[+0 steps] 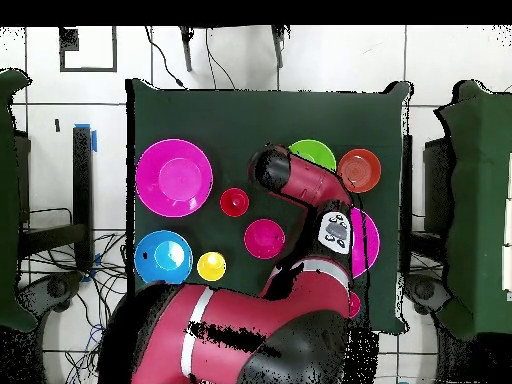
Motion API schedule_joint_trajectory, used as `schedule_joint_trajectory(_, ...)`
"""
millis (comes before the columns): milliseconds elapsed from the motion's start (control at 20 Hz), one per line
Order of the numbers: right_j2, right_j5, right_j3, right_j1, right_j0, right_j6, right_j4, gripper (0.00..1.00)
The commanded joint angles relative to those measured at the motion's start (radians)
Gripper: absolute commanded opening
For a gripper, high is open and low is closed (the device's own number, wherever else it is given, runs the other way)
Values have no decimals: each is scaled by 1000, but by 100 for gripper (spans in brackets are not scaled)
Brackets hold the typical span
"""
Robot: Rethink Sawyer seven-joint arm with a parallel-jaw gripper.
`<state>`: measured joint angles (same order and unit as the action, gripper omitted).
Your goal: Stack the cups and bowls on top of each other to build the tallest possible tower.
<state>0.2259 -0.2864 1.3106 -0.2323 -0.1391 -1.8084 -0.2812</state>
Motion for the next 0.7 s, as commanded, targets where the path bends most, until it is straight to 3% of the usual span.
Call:
schedule_joint_trajectory(50,-95,-41,-82,58,44,-208,-67,0)
schedule_joint_trajectory(700,-186,6,-21,28,46,-214,-145,0)
